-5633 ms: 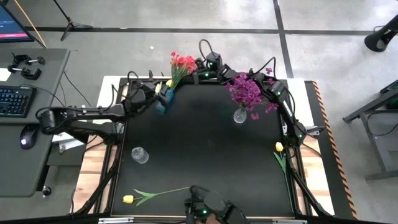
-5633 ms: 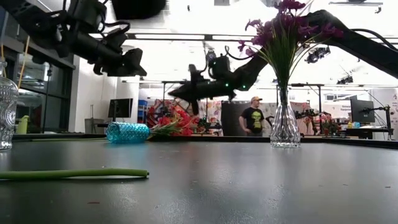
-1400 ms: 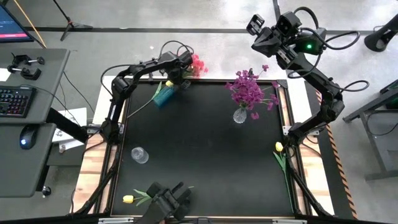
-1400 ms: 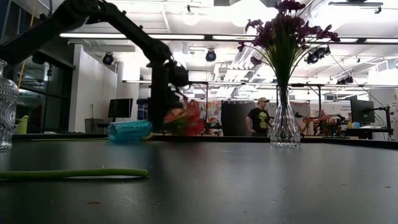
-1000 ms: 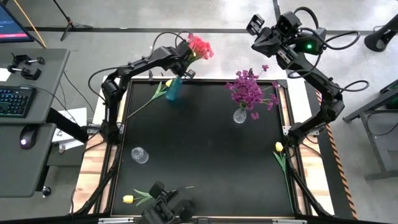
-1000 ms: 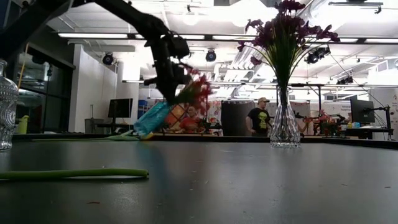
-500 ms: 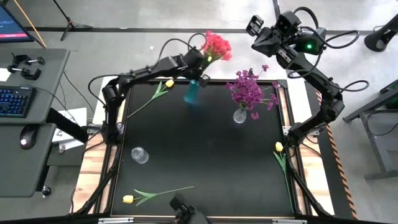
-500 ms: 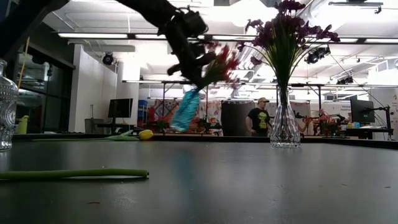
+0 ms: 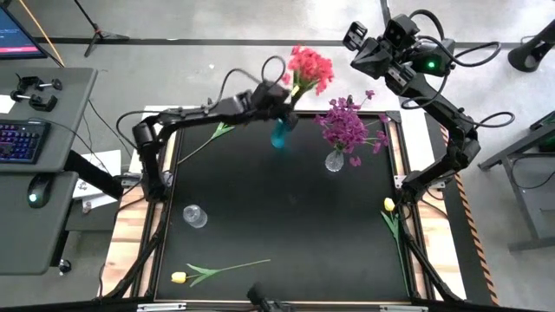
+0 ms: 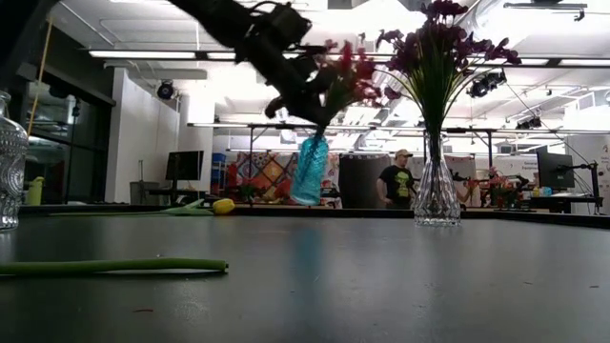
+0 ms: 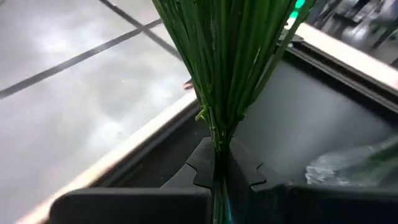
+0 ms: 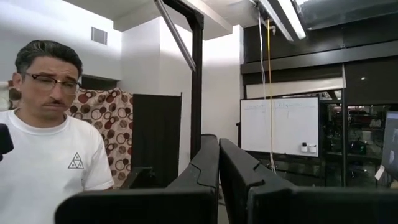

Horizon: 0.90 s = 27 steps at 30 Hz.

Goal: Sort flowers into vase by color
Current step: Adjust the blue vase on the table

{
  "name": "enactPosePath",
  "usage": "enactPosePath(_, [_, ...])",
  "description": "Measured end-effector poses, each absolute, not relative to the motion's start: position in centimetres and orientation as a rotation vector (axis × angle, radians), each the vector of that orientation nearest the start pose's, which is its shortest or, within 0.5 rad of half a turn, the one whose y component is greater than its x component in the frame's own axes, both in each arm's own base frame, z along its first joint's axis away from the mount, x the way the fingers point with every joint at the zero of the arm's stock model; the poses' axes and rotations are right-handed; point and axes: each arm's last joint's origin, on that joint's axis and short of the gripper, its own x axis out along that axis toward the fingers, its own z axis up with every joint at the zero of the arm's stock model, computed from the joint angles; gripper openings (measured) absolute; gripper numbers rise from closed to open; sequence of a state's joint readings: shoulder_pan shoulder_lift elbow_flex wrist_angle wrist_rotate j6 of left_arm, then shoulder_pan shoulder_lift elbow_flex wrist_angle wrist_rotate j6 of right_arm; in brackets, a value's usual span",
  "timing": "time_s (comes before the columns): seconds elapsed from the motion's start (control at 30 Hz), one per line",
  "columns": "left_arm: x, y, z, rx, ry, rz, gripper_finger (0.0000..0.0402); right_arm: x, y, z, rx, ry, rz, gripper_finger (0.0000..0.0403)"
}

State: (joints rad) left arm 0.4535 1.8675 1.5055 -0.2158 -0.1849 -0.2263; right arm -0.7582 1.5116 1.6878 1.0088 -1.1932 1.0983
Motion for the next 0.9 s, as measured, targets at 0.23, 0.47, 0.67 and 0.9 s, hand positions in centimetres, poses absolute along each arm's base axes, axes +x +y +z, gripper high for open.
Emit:
enactPosePath(0.23, [34.3,16.9,25.1,-0.311,0.237,0.692,0.0000,21.1,-16.3,54.2,0.036,-0.396,0.620,0.0000])
enactPosePath(0.47, [32.4,14.9,21.7,-0.330,0.168,0.677,0.0000,21.4,-16.7,54.1,0.059,-0.405,0.585,0.0000])
enactPosePath(0.67, [31.8,13.5,19.9,-0.262,0.214,0.658,0.0007,21.6,-16.8,54.1,0.062,-0.413,0.565,0.0000])
enactPosePath(0.9, [32.2,12.4,19.7,-0.174,0.264,0.615,0.0023,21.6,-16.8,54.1,0.063,-0.414,0.565,0.0000])
